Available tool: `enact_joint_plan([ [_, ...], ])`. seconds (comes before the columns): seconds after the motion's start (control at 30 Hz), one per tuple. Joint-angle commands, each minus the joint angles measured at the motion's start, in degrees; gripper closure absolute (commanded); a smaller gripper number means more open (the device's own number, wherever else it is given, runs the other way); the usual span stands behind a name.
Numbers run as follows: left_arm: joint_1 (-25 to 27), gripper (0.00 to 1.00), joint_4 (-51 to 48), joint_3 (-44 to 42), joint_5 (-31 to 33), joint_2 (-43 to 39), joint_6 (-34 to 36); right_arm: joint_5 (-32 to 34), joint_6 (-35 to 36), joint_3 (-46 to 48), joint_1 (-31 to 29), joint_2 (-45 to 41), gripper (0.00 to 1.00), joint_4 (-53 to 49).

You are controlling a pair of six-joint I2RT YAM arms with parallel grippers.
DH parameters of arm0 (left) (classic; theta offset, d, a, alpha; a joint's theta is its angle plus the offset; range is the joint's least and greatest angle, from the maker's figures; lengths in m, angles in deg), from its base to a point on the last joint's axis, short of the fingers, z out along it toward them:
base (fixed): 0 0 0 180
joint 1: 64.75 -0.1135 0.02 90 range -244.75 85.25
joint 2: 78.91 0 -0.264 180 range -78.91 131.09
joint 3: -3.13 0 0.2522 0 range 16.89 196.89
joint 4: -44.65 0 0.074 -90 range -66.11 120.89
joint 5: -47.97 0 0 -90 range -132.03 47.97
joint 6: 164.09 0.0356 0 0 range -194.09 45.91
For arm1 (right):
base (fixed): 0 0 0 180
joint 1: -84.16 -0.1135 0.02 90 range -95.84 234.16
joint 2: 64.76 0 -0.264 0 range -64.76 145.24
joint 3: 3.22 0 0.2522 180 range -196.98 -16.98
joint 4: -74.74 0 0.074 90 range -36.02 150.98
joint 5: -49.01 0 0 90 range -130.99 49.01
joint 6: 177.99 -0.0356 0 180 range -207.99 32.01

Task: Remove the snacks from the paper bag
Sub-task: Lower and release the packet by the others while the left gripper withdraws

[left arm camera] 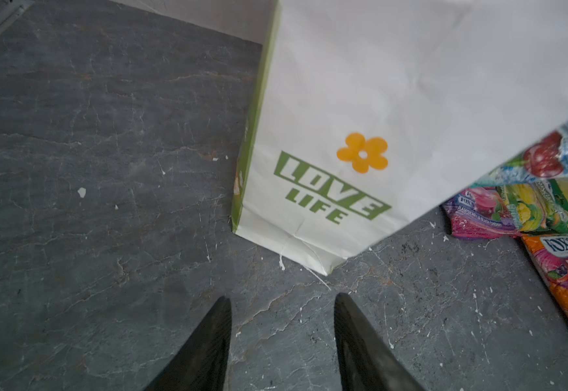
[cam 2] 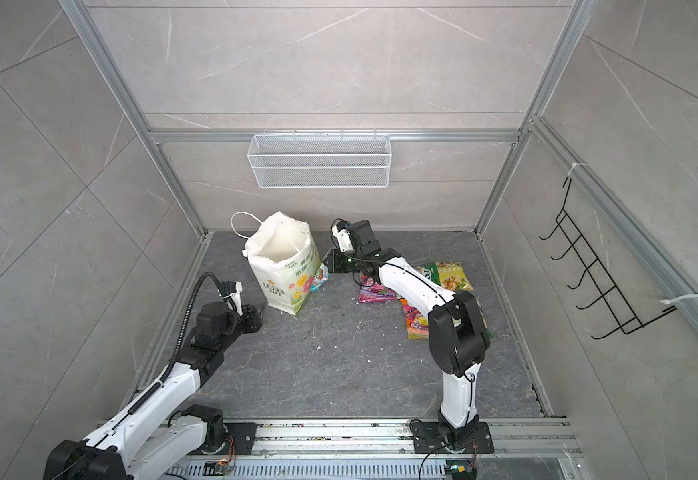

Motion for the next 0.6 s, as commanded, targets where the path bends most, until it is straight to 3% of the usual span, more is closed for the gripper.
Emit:
enact_joint_plan([
  [0.0,0.1,0.49,6.0,-0.4,-1.4,-0.8,-0.6,-2.8,3.7,-6.1,-0.4,2.6,1.00,1.3],
  [0.13,0.1,0.49,6.7,-0.1,-3.0,-0.6,0.6,-2.2,5.4,-9.7,-0.4,4.0,1.00,-4.4],
  [0.27,0.1,0.45,8.7,0.1,-9.5,-1.8,4.2,0.5,7.2,-9.0,-0.3,0.2,1.00,-11.2],
  [0.37,0.3,0.39,12.8,-1.2,-14.9,-2.0,5.8,-1.0,7.4,-5.4,-0.4,-3.8,1.00,-14.4],
  [0.57,3.4,0.36,14.3,-1.4,-21.2,-0.2,6.2,-1.3,9.5,4.4,-1.0,-13.4,1.00,-20.7],
])
